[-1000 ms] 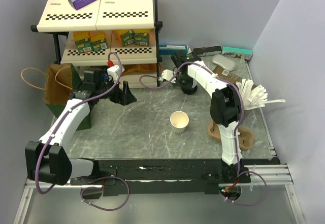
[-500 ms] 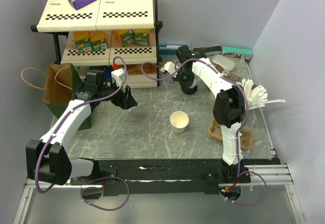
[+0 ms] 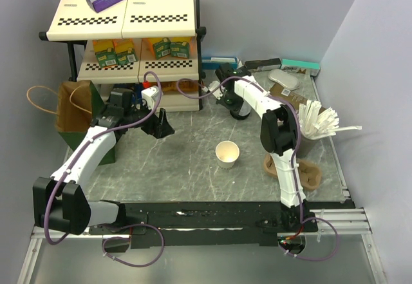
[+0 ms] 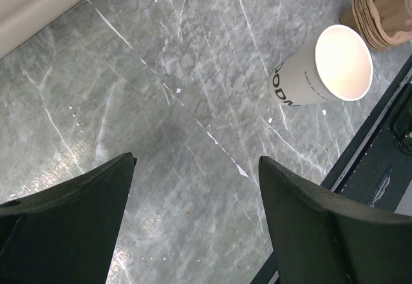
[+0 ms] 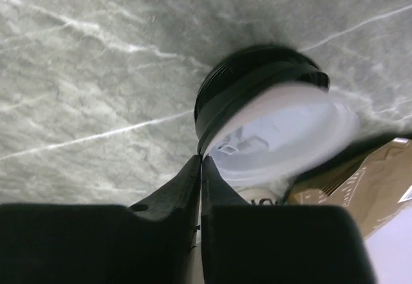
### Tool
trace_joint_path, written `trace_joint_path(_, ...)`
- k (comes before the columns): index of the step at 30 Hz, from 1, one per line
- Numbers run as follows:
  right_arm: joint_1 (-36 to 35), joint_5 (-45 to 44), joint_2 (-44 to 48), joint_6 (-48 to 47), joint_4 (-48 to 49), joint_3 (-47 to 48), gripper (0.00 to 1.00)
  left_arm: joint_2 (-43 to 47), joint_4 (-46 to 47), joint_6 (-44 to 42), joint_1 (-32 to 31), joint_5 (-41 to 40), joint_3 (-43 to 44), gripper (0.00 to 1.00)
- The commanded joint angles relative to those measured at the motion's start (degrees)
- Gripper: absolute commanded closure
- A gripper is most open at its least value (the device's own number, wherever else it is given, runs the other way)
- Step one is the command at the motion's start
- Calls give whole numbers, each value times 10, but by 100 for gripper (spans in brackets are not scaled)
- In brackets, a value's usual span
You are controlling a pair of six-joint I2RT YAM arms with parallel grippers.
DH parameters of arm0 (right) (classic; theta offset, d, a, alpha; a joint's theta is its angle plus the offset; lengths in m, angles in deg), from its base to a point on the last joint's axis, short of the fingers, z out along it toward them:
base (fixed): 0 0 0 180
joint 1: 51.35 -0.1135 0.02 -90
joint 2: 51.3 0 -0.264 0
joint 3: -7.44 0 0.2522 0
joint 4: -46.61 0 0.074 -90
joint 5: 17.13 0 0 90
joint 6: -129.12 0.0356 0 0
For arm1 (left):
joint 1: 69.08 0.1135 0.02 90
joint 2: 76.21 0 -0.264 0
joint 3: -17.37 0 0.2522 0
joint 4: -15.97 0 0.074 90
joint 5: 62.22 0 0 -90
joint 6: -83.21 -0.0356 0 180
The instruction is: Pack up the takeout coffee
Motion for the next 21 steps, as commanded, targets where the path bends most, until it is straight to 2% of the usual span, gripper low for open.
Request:
trace_joint_path(1, -6, 6, 16, 34, -27, 30, 86, 1, 16, -5, -3, 5, 10, 16)
trace_joint_path(2, -6, 4, 26, 18, -25, 24, 82, 1, 16, -6, -3, 5, 10, 16)
trace_joint_path(5, -6, 11, 54, -47, -24, 1, 79, -1, 19, -5, -3, 4, 8, 16)
trace_joint_path(13, -4, -10, 135, -281, 66, -146, 77, -2, 33, 8, -4, 7, 1, 16)
trace_joint_path(16, -1, 1, 134, -314, 76, -139, 77, -2, 32, 6, -4, 5, 0, 16)
trace_joint_path(21, 2, 58, 83, -302, -2, -62, 79, 5, 27, 2, -4, 1, -4, 16)
